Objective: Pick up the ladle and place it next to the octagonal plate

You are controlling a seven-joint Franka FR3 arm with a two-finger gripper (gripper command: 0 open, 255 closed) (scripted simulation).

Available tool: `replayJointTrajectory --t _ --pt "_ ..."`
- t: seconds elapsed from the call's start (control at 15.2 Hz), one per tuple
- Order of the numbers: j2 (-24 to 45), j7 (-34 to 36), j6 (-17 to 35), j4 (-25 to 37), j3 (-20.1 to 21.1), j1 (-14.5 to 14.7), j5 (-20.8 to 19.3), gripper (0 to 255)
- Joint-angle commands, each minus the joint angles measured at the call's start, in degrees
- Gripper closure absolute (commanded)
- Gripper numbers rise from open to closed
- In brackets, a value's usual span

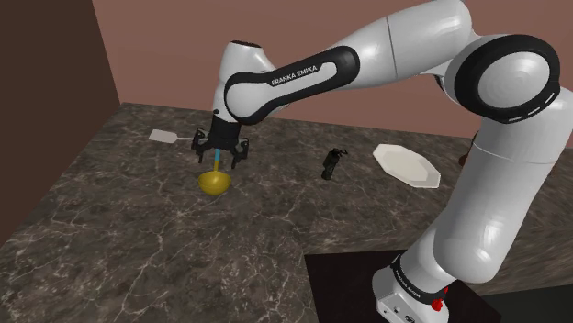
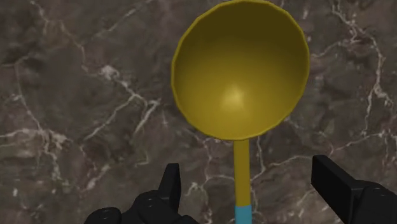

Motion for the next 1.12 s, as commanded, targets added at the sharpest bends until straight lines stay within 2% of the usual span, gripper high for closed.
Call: replayJointTrajectory --t 0.0,0.26,0.73,0.79,1.06 --pt "0.9 0.3 1.2 -0.2 -0.1 0.2 -0.3 0" --pt "2.7 0.8 3.4 -0.7 -0.3 0.8 -1.0 0" --pt "2.7 0.8 3.4 -0.7 -0.3 0.8 -1.0 0" --pt "2.7 0.8 3.4 -0.7 -0.3 0.8 -1.0 255" --pt "2.7 0.8 3.4 -0.7 -0.3 0.8 -1.0 255"
